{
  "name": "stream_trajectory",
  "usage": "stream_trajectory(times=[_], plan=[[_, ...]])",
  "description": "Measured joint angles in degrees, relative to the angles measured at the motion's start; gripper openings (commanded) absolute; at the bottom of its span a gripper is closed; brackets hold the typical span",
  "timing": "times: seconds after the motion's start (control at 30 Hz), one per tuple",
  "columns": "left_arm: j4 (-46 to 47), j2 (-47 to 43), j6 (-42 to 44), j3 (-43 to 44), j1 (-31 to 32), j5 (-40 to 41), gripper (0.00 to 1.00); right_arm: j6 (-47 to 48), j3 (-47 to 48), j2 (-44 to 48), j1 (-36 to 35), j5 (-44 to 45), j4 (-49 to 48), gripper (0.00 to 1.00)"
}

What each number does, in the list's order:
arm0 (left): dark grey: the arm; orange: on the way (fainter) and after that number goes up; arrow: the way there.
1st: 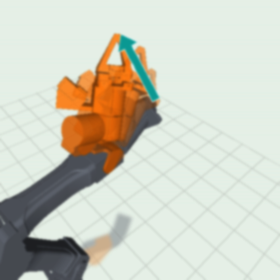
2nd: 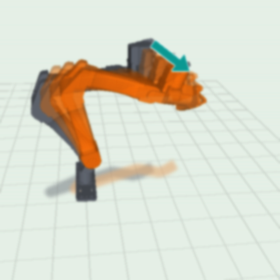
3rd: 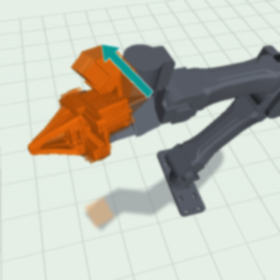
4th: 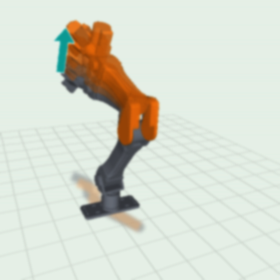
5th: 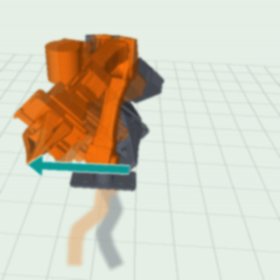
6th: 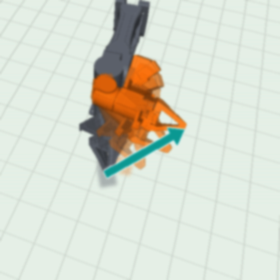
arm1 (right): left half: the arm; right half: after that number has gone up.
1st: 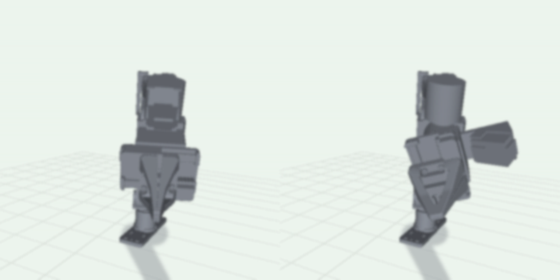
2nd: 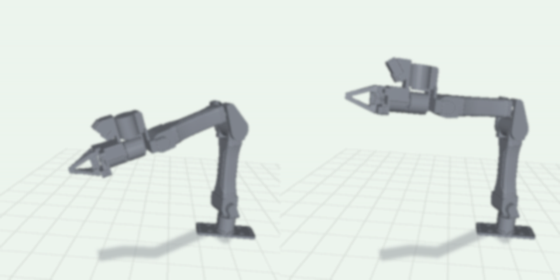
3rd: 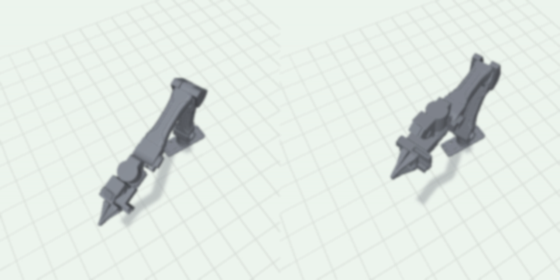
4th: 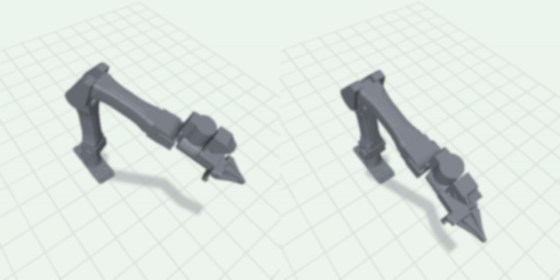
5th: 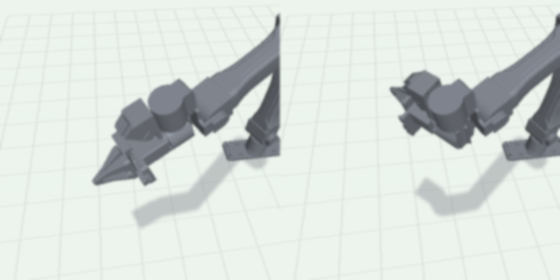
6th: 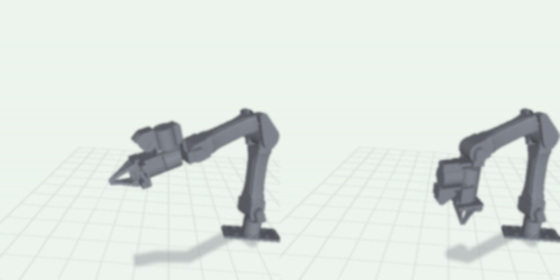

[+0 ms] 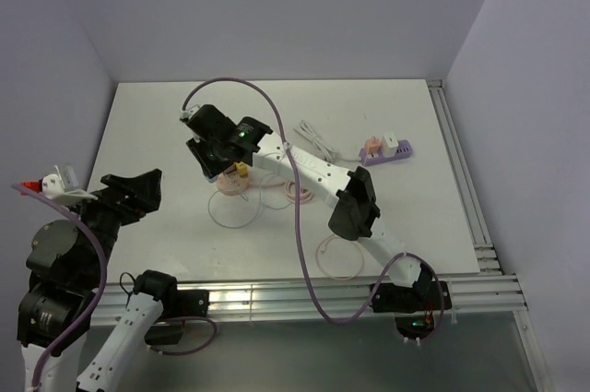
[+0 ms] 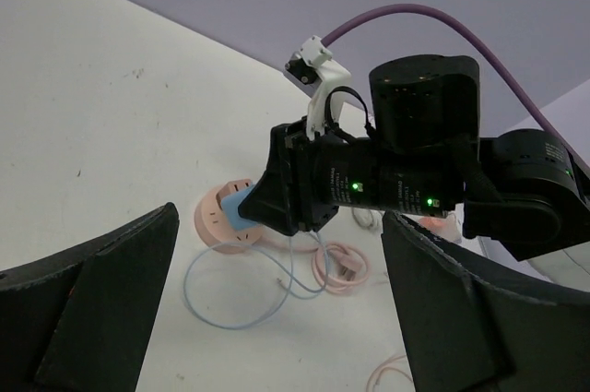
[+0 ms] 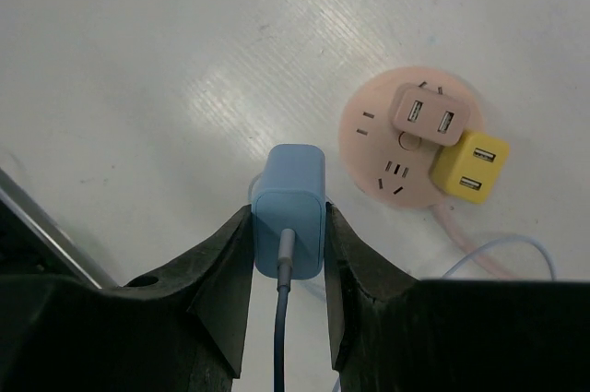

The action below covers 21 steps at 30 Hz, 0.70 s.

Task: Insert the plug

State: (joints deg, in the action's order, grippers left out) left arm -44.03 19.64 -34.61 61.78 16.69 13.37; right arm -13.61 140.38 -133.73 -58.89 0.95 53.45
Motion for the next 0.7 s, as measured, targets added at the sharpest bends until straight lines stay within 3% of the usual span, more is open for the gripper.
stream_trajectory(times=[0.7], plan=[[1.6,1.3,0.0,-3.0,0.0,-2.8,0.96,-2.5,0.1,-6.4,1.2,4.7,-1.0,0.00]])
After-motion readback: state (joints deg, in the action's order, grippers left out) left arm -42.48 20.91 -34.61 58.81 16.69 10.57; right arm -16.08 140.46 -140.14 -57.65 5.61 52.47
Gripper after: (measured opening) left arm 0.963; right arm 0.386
